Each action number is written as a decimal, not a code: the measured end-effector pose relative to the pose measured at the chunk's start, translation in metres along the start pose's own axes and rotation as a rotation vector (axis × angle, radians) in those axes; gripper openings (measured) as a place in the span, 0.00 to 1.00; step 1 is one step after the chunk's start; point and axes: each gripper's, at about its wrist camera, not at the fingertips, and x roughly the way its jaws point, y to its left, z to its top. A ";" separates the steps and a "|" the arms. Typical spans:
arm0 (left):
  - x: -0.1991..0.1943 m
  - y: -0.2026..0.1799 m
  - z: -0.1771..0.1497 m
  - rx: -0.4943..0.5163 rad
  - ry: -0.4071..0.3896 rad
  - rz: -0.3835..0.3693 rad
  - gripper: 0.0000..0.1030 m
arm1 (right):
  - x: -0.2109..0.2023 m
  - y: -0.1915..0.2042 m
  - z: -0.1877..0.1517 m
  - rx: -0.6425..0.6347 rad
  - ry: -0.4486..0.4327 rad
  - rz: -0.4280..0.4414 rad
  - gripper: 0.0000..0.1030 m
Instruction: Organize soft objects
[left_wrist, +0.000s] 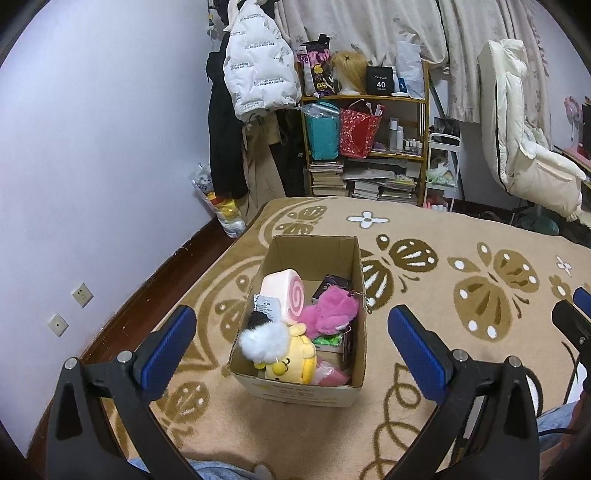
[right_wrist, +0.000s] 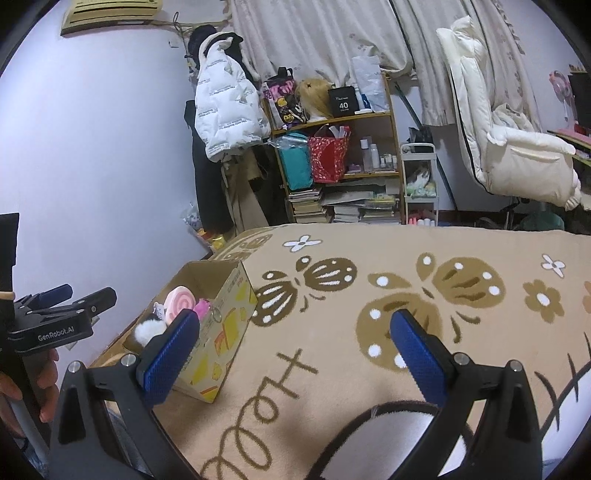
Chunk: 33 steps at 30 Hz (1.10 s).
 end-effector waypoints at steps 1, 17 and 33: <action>-0.002 0.000 0.000 0.001 -0.009 0.010 0.99 | 0.000 0.000 -0.001 0.002 0.002 0.002 1.00; 0.000 -0.009 -0.001 0.051 0.001 0.036 0.99 | 0.005 0.000 -0.005 0.004 0.023 0.011 1.00; 0.004 -0.003 -0.001 0.029 0.019 0.027 0.99 | 0.007 -0.001 -0.008 0.005 0.032 0.007 1.00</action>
